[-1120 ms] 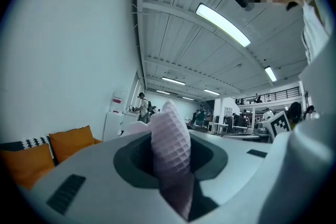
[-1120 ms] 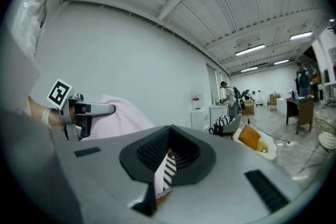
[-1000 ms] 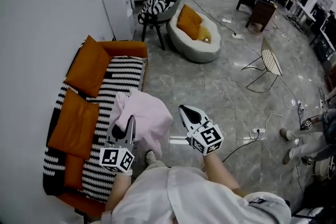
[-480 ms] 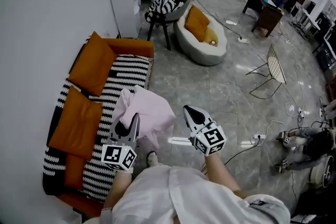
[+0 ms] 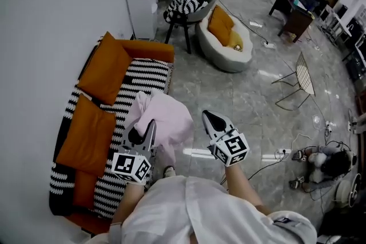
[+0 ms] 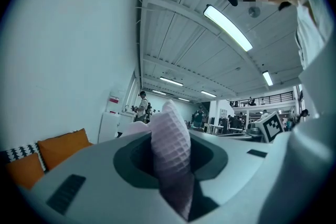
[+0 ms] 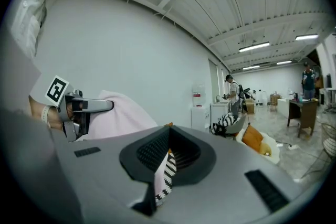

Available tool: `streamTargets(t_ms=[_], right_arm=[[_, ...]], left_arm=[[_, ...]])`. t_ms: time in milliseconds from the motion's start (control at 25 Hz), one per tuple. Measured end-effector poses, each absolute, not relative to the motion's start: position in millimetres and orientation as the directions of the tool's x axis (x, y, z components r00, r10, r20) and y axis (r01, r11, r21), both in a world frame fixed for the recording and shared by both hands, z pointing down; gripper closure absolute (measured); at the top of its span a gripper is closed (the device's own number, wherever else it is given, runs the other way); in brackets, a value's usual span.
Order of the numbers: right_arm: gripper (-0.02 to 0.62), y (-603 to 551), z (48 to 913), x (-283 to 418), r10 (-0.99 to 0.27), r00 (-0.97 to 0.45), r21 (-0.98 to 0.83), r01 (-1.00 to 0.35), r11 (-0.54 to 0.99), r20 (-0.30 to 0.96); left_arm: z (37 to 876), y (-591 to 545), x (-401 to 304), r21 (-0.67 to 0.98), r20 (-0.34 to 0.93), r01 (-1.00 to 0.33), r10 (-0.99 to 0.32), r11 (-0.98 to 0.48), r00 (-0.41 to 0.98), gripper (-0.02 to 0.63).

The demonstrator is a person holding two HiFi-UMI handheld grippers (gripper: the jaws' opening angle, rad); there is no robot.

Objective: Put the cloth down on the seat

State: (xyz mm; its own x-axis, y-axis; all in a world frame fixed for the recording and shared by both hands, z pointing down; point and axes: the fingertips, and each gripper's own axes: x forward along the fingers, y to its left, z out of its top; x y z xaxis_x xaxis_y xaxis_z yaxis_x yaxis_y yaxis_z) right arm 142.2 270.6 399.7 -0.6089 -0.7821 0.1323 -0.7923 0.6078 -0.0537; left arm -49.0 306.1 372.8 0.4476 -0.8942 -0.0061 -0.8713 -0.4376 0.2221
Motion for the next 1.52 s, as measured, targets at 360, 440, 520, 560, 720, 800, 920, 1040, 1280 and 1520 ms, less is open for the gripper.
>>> streamTargets(t_ms=[360,440,520,560,720,800,920,1040,1280,1520], right_arm=[[0.588,243.7,396.7,132.3,-0.797,-0.587,-0.021,-0.807,0.590,0.142],[0.588,234.8,401.1,133.3,-0.796,-0.585,-0.023,-0.808,0.589,0.152],[0.588,220.1,405.5,133.3,-0.794,-0.587,-0.025,-0.806,0.591,0.156],[0.588,211.3,407.7,133.8,-0.792,-0.589,-0.026,-0.805,0.593,0.158],[0.588,169.2,415.0,146.7,-0.788,-0.595,-0.035,-0.801,0.598,0.156],[0.588,143.1,415.8,155.7,-0.788,-0.598,-0.047,-0.800,0.598,0.151],[0.588,101.5,416.1,165.7,-0.779,-0.610,-0.062,-0.792,0.608,0.149],[0.588,58.6,413.8,172.4,-0.762,-0.630,-0.065,-0.775,0.628,0.151],[0.588,-6.2,417.1,174.4,-0.698,-0.697,-0.059,-0.713,0.698,0.163],[0.588,-50.3,421.6,164.8,-0.633,-0.755,-0.070,-0.650,0.757,0.168]], left_arm=[[385.5,259.8,-60.6,0.251,0.014,-0.852,-0.879,-0.459,0.477,0.476],[391.6,248.1,-61.3,0.262,0.026,-0.850,-0.878,-0.456,0.479,0.476],[397.1,232.1,-62.0,0.264,0.036,-0.852,-0.878,-0.453,0.478,0.476],[400.0,222.5,-61.6,0.265,0.042,-0.853,-0.879,-0.450,0.476,0.476],[407.5,182.5,-48.5,0.258,0.056,-0.860,-0.882,-0.440,0.468,0.476],[407.8,160.9,-39.4,0.255,0.059,-0.863,-0.884,-0.436,0.464,0.476],[406.6,126.6,-26.3,0.259,0.063,-0.864,-0.885,-0.431,0.460,0.476],[403.4,89.4,-14.4,0.258,0.060,-0.868,-0.890,-0.424,0.452,0.476],[408.2,26.5,1.5,0.256,0.064,-0.884,-0.906,-0.390,0.418,0.476],[416.3,-16.0,6.9,0.246,0.098,-0.890,-0.903,-0.385,0.418,0.476]])
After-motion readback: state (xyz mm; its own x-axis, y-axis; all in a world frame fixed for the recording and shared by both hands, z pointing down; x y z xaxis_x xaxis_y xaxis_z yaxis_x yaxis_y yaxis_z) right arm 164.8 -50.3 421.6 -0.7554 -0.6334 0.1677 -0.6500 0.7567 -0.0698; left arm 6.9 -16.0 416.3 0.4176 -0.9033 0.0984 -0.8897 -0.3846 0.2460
